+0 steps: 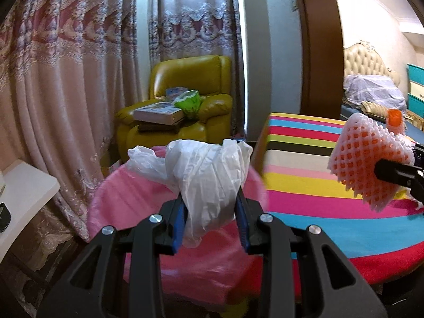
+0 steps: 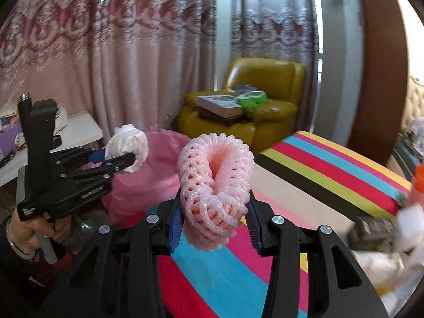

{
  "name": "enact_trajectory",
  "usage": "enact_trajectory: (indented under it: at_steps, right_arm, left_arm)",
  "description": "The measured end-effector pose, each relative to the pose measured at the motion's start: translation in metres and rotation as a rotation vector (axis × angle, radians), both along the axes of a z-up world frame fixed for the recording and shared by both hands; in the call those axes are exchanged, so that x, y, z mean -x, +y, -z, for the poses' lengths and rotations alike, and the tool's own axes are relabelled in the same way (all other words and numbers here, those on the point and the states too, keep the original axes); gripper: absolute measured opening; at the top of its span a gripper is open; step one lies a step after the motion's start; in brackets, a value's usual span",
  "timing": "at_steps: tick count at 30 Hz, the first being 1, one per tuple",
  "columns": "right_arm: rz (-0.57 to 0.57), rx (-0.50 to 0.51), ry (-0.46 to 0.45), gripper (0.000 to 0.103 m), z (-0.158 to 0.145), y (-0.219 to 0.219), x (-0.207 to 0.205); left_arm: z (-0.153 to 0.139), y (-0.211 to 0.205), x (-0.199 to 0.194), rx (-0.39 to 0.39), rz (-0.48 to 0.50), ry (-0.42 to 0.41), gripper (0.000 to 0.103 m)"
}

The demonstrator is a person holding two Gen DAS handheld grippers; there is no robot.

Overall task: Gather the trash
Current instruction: 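Carry the foam net and plastic bag with both tools over the pink wastebasket, then open both tools to drop the net and bag into the wastebasket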

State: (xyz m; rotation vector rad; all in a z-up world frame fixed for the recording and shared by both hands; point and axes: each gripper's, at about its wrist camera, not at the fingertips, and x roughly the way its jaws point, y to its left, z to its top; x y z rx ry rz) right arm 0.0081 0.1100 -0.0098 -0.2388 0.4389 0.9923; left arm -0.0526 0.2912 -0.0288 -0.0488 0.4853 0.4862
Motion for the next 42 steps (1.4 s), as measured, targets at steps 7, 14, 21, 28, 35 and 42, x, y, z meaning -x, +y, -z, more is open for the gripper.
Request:
enact_trajectory:
  at_steps: [7, 14, 21, 28, 35, 42]
  right_arm:
    - [-0.089, -0.010, 0.007, 0.042, -0.006, 0.050, -0.002]
    - [-0.144, -0.021, 0.054, 0.042, -0.008, 0.089, -0.017]
    - [-0.190, 0.010, 0.089, 0.046, 0.002, 0.125, -0.024]
    - [-0.166, 0.010, 0.109, 0.075, 0.010, 0.126, -0.031]
    - [-0.107, -0.042, 0.091, 0.076, -0.001, 0.088, -0.031]
    - [0.004, -0.098, 0.048, 0.082, -0.014, 0.004, -0.027]
  left_arm:
    - [0.008, 0.038, 0.002, 0.006, -0.047, 0.022, 0.032]
    - [0.023, 0.064, 0.001, 0.055, -0.072, 0.040, 0.032]
    - [0.034, 0.080, -0.002, 0.071, -0.080, 0.072, 0.034]
    - [0.037, 0.079, 0.004, 0.054, -0.125, 0.074, 0.059]
    - [0.024, 0.068, 0.013, -0.015, -0.180, 0.051, 0.086]
    - [0.007, 0.033, 0.004, -0.074, -0.131, 0.040, 0.097]
